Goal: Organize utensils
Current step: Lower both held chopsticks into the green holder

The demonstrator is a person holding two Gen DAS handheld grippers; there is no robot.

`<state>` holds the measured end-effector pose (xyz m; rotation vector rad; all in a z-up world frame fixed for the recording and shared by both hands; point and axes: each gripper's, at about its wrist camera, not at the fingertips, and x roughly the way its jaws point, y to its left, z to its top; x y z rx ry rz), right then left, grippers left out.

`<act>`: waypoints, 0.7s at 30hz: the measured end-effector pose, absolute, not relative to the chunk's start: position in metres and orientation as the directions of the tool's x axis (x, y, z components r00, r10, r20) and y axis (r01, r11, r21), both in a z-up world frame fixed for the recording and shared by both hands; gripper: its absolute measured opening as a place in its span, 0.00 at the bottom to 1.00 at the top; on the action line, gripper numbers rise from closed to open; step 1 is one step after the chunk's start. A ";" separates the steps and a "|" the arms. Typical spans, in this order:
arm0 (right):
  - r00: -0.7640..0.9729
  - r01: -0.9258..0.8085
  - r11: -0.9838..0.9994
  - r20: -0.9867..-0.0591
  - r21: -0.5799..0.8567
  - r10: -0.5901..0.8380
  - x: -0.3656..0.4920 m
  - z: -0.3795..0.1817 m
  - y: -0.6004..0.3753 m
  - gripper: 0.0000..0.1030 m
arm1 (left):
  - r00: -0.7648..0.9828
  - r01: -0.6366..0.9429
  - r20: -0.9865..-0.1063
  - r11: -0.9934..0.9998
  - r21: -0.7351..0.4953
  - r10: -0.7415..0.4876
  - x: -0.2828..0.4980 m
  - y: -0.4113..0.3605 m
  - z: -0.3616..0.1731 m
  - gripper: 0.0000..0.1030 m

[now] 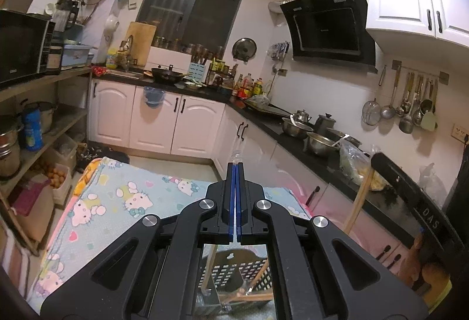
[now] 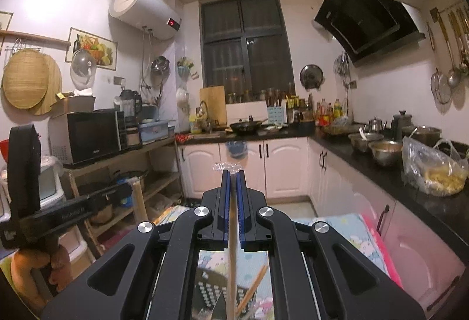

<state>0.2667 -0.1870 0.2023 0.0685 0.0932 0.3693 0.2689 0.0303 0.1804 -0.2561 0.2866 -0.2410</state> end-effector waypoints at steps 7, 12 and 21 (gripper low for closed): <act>0.930 -0.362 0.930 -0.044 0.055 0.365 0.281 0.197 -0.173 0.05 | 0.928 0.193 -0.255 0.935 -0.298 -0.273 0.280 0.031 0.166 0.00; 0.933 -0.359 0.933 -0.033 0.012 0.359 0.292 0.188 -0.161 0.05 | 0.924 0.193 -0.261 0.931 -0.311 -0.279 0.287 0.032 0.155 0.00; 0.934 -0.351 0.936 -0.056 0.012 0.352 0.311 0.163 -0.155 0.05 | 0.912 0.193 -0.283 0.921 -0.339 -0.296 0.295 0.033 0.134 0.00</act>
